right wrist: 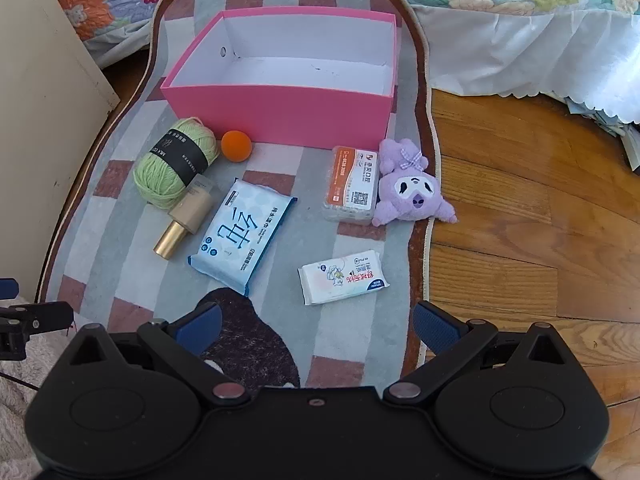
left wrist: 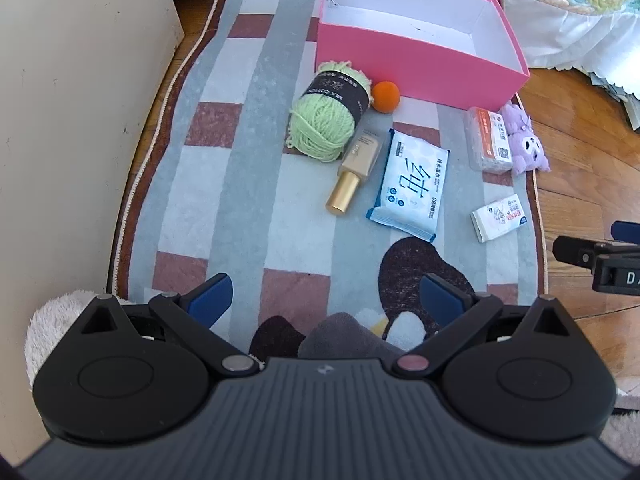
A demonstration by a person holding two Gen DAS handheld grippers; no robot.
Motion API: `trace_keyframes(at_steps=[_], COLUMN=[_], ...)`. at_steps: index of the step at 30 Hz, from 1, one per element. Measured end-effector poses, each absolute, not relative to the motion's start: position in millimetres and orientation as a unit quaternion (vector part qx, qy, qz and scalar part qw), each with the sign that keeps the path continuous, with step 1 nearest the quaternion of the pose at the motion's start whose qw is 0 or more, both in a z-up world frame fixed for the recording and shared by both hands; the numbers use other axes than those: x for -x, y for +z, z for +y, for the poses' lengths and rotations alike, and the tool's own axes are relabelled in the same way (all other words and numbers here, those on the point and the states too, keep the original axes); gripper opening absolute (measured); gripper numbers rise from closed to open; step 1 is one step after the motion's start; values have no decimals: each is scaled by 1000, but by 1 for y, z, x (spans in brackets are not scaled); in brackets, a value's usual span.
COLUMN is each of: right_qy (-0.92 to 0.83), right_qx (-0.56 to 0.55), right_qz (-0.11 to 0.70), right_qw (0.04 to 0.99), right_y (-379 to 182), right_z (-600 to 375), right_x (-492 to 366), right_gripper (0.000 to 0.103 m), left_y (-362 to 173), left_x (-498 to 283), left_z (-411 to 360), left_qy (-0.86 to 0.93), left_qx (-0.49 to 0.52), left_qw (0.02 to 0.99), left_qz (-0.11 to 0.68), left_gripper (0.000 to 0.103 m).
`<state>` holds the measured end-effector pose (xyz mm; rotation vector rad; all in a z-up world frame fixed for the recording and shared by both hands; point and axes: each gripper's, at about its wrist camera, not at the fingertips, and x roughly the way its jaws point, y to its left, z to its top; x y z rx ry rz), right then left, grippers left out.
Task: Organize objects
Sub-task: 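Lower the left gripper onto the green yarn ball and close it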
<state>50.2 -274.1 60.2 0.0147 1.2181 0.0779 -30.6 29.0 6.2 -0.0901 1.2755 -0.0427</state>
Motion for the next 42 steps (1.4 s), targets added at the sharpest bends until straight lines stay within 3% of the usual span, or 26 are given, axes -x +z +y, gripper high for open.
trace_keyframes(at_steps=[11,22,31,38,42], right_qy=[48,236,282,299,293], right_qx=[-5,-88,-54,-40,-37], right_qz=[568,381,486,495,501], right_qw=[822,890,825,815,813], right_y=[65,104,56,15,-7], right_z=[-262,-251,-200,-164,-156], right_x=[-53,-79,-153,-170,-177], right_gripper=[103,103,103,103,103], left_y=[22,52,-4,-58,-87], left_x=[20,-45,-136,-164,-171], left_z=[35,55,72,85,93], left_qy=[-18,-38,-79,-120,-152], left_qx=[24,-17,28,100,150], left_qw=[821,876,849,818,803], left_qz=[571,480,522,554,556], left_gripper=[101,103,100,85,85])
